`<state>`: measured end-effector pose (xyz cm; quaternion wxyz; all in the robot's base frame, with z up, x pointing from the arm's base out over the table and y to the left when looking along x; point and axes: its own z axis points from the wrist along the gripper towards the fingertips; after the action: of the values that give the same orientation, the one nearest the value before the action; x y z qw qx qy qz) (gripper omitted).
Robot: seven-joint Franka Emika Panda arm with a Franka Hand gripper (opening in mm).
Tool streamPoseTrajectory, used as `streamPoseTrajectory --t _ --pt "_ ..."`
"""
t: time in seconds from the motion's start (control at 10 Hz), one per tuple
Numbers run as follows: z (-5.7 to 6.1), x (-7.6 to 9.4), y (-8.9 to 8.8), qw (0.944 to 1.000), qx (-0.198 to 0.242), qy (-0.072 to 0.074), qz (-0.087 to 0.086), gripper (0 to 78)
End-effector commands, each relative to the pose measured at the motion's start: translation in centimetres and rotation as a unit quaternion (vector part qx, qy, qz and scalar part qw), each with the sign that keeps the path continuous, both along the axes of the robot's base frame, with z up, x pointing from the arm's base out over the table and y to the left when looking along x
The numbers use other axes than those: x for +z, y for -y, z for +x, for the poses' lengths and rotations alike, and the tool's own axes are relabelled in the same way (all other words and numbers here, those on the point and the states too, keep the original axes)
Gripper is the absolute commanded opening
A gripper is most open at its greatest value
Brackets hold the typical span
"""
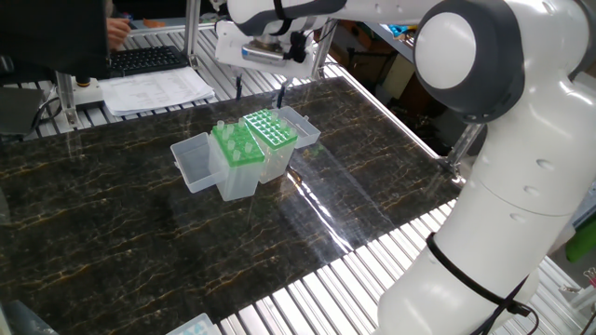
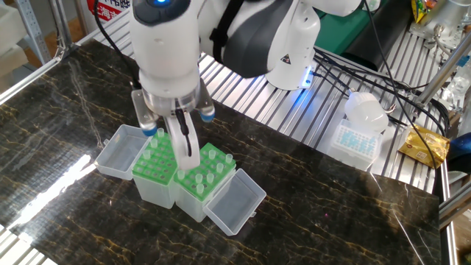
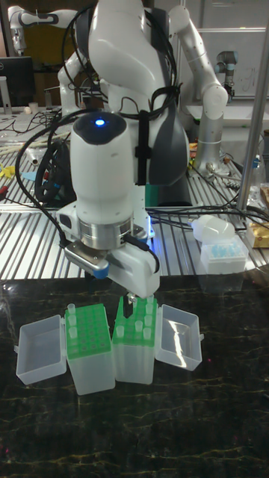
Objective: Transfer all large pipette tips from one holder to another
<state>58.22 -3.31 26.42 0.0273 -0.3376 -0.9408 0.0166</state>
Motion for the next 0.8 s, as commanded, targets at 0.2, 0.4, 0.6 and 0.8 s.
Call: streamPoseTrajectory --t 0.2,0.4,0.6,0.8 --pt "0.5 -1.2 -0.5 0.9991 -0.040 0.015 -0.001 77.5" --pt "0.6 -1.6 -0.7 0.9981 -0.057 0.023 0.003 77.5" --pt "0.7 -2.1 -0.8 0.9974 -0.065 0.032 0.003 77.5" --pt "0.9 -2.9 -1.0 0.9964 -0.073 0.044 0.003 77.5"
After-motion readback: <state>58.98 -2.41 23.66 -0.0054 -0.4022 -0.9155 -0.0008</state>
